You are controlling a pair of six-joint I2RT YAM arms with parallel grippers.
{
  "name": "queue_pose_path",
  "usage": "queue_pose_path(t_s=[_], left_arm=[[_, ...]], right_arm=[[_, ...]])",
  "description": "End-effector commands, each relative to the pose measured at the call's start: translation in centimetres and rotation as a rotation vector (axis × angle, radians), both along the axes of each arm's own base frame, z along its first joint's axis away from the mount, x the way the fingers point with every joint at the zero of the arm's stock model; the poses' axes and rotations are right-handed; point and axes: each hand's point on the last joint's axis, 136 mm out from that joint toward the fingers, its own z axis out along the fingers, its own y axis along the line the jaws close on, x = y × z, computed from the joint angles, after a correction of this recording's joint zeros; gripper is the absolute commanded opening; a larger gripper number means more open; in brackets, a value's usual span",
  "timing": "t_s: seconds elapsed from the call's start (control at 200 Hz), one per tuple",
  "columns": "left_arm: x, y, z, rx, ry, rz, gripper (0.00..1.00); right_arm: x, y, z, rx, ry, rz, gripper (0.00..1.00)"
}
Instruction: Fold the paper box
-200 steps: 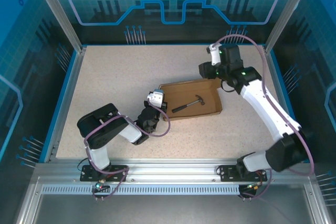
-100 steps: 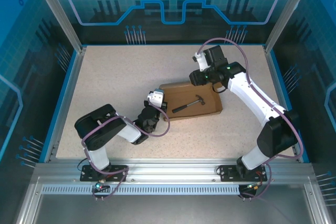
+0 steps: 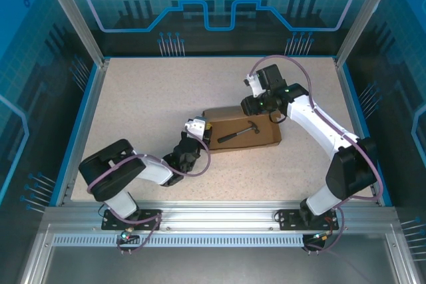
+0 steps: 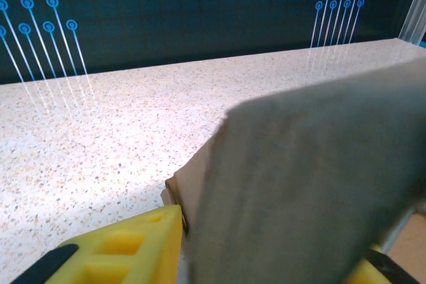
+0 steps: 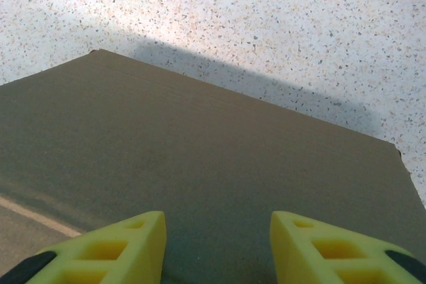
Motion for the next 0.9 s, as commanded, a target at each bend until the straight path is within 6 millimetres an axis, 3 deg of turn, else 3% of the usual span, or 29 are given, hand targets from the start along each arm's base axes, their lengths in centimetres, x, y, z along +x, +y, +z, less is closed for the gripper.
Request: queue_pose_path(t_s=[0.0,0.195,0.395,0.55,0.685,0.89], left_arm=[[-1.2,0.0,-1.0,-0.035,0.083,-0.031,0.42],[-3.2,0.8,-2.0,-0.011,0.23,-0.06,0.62],[-6.3,1.2,-1.6,-0.025,0.386,-0.143,0.66],[-8.5,1.6,0.5,-0.027,0.448,-0.21,0.67],[-9.6,1.6,3.4,-0.051,0.463,-0.262,0.69],[-8.3,1.6,8.3,-0.134,0.474,-0.278,0.69]], right_arm=[[-0.4,0.5,-0.5,0.009,0.011,0.004,0.45],[-0.4,0.6,-0.9,0.014,0.019,0.001,0.45],[-0.3,0.9,-1.1,0.018,0.023,0.003,0.44],[-0.3,0.9,-1.5,0.013,0.029,0.008,0.44],[-0.6,0.8,-1.5,0.004,0.031,0.016,0.43],[-0.8,0.5,-1.8,-0.019,0.029,0.025,0.43]])
